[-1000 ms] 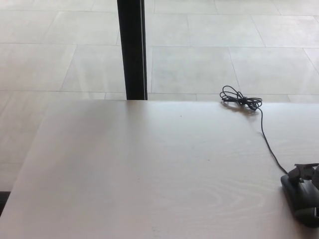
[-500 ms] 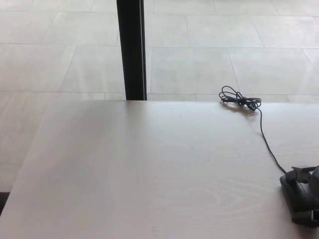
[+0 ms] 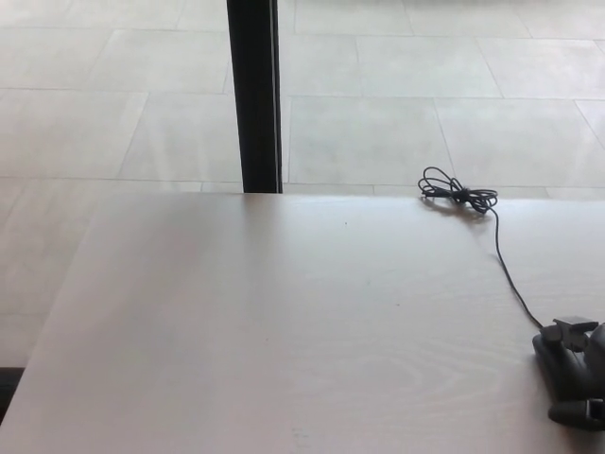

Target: The robot uses its right fingers to click on the left button of the black mouse placed on the table.

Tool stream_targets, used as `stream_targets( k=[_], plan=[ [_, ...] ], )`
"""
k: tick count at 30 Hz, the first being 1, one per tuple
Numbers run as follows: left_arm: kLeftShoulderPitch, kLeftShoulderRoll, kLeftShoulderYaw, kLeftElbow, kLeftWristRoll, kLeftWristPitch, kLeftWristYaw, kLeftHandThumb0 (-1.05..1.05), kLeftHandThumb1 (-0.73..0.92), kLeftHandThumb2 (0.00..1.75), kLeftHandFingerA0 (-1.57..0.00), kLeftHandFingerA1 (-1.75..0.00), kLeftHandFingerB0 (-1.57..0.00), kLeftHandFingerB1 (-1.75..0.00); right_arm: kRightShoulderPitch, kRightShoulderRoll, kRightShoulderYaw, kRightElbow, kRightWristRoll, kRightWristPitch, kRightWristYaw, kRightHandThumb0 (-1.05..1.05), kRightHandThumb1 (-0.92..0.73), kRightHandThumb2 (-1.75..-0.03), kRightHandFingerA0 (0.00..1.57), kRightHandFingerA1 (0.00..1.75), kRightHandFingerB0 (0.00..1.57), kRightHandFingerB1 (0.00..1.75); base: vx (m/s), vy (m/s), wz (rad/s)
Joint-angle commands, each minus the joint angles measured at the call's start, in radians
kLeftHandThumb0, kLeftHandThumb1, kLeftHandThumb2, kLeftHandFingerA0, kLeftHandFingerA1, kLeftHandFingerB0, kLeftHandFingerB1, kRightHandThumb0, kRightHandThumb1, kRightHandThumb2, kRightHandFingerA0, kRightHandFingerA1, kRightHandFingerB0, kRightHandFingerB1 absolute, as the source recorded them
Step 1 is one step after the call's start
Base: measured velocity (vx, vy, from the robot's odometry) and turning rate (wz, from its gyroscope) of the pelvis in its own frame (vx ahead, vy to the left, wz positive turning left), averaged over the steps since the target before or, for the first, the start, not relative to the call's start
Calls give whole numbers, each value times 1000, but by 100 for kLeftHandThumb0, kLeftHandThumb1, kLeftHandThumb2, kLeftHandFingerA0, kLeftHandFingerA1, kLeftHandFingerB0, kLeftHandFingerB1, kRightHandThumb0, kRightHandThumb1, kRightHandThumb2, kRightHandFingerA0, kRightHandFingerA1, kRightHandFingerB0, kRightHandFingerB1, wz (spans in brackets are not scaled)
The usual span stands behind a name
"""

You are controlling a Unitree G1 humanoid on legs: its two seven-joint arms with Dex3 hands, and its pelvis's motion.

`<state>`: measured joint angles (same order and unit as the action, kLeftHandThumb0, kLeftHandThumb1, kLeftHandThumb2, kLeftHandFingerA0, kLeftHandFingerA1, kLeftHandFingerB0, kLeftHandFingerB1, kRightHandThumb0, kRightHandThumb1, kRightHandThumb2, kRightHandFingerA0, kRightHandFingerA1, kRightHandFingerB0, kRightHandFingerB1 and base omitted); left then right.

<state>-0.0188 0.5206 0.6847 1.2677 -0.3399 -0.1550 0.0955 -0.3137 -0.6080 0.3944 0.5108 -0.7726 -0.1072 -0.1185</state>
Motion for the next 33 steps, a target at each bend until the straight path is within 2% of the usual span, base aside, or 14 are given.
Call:
stream_targets(
  k=[1, 2, 3, 5, 8, 9, 15, 16, 17, 21, 22, 26, 31, 33],
  plan=[
    [0, 26, -6, -1, -2, -18, 5, -58, 56, 57, -90, -98, -71, -58, 43, -5, 28, 66, -11, -3, 27, -63, -72, -62, 51, 66, 53, 39, 0, 0, 0],
    [0, 26, -4, -2, -5, -17, 3, -56, 56, 57, -86, -85, -69, -57, 51, -9, 20, 43, -4, 6, 38, -62, -71, -61, 29, 55, 54, 39, 0, 0, 0],
    [5, 26, -12, -1, 5, -28, 7, -55, 57, 57, -85, -88, -70, -58, 51, -11, 19, 29, -3, 11, 47, -62, -71, -61, 24, 52, 54, 39, 0, 0, 0],
    [1, 24, 7, 3, -18, -22, -4, -57, 56, 57, -89, -96, -68, -57, 50, -23, 10, 9, 0, -5, 35, -62, -71, -61, 27, 51, 54, 40, 0, 0, 0],
    [3, 24, -2, 3, -4, -28, 7, -57, 56, 57, -88, -92, -70, -57, 37, -27, 3, -1, 3, -10, 39, -60, -70, -61, 28, 47, 55, 40, 0, 0, 0],
    [4, 25, -2, 3, -5, -26, 4, -57, 57, 57, -89, -85, -70, -57, 34, -29, 0, -8, 6, -12, 41, -60, -70, -61, 28, 48, 56, 40, 0, 0, 0],
    [12, 24, 9, 4, -15, -18, -8, -55, 56, 57, -89, -93, -70, -57, -6, -37, -18, -36, 17, -32, 46, -60, -68, -60, 29, 47, 55, 40, 0, 0, 0],
    [15, 25, 7, 4, -13, -19, -12, -55, 57, 57, -86, -78, -69, -57, -36, -38, -25, -43, 22, -43, 48, -64, -71, -61, 27, 48, 55, 40, 0, 0, 0],
    [16, 25, 7, 6, -13, -16, -14, -56, 57, 57, -86, -74, -67, -55, -68, -45, -20, -47, 11, -40, 67, -65, -74, -62, 25, 47, 54, 39, 0, 0, 0],
    [15, 25, 3, 6, -9, 0, 15, -59, 56, 57, -89, -76, -66, -53, -117, -50, -47, -112, 38, -20, 130, -65, -72, -62, 26, 45, 55, 39, 0, 0, 0],
    [21, 23, -1, 1, -5, -8, 12, -60, 56, 57, -84, -69, -65, -54, -131, -59, -53, -126, 42, -38, 135, -63, -72, -62, 29, 47, 55, 40, 0, 0, 0],
    [31, 22, 3, 8, -8, -13, 0, -58, 55, 57, -88, -82, -71, -58, -164, -66, -115, -224, 77, 7, 210, -64, -75, -62, 25, 41, 50, 37, 0, 0, 0],
    [36, 22, -17, 8, 8, -19, 15, -58, 56, 57, -90, -81, -73, -56, -192, -66, -192, -262, 115, 15, 208, -63, -71, -61, 29, 47, 55, 39, 0, 0, 0],
    [35, 21, -4, 6, -8, -12, 17, -60, 54, 57, -90, -84, -68, -56, -198, -66, -217, -274, 122, 25, 221, -65, -72, -62, 28, 46, 54, 38, 0, 0, 0]
  ],
)
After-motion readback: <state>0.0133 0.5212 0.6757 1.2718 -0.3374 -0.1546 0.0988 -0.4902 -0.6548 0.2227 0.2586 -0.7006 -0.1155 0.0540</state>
